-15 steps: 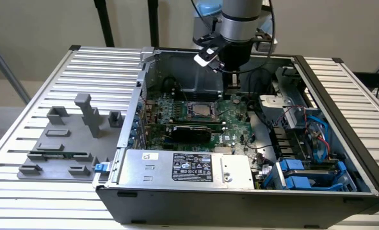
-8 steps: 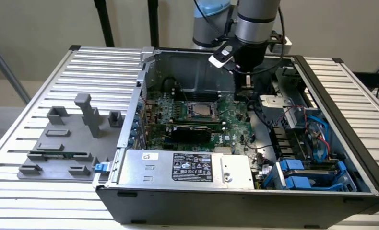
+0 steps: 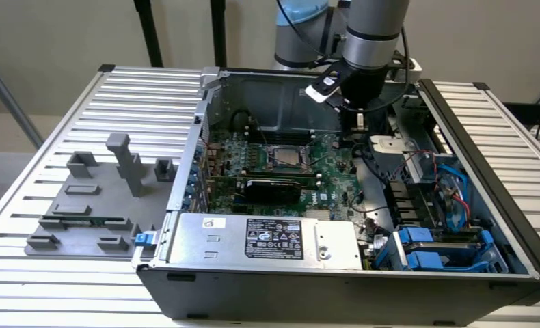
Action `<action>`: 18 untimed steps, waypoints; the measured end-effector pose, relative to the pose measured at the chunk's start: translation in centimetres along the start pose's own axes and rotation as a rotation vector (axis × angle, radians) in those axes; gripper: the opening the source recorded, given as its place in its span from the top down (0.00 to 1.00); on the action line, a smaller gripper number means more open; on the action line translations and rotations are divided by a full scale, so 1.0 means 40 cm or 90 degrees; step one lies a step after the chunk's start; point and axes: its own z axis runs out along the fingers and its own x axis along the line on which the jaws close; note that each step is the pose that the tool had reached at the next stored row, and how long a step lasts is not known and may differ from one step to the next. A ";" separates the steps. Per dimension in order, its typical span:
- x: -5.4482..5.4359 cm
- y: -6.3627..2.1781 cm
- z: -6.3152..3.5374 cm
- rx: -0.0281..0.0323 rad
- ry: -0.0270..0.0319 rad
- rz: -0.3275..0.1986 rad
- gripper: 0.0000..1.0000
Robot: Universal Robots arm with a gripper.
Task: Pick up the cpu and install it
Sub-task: 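Close the cpu cover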
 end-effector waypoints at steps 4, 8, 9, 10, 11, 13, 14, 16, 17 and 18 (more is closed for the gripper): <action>0.000 -0.028 0.016 0.0000 0.0000 0.000 0.89; 0.001 -0.047 0.020 0.0167 0.0026 0.000 0.89; 0.001 -0.049 0.020 0.0270 0.0030 -0.001 0.89; 0.001 -0.051 0.019 0.0375 0.0032 -0.001 0.89; 0.001 -0.053 0.019 0.0477 0.0034 -0.002 0.89; 0.001 -0.057 0.019 0.0688 0.0040 -0.003 0.89; 0.001 -0.059 0.019 0.0790 0.0043 -0.004 0.89; 0.001 -0.063 0.019 0.0982 0.0050 -0.005 0.89; 0.001 -0.066 0.019 0.1060 0.0053 -0.006 0.89; 0.001 -0.069 0.019 0.1127 0.0058 -0.006 0.89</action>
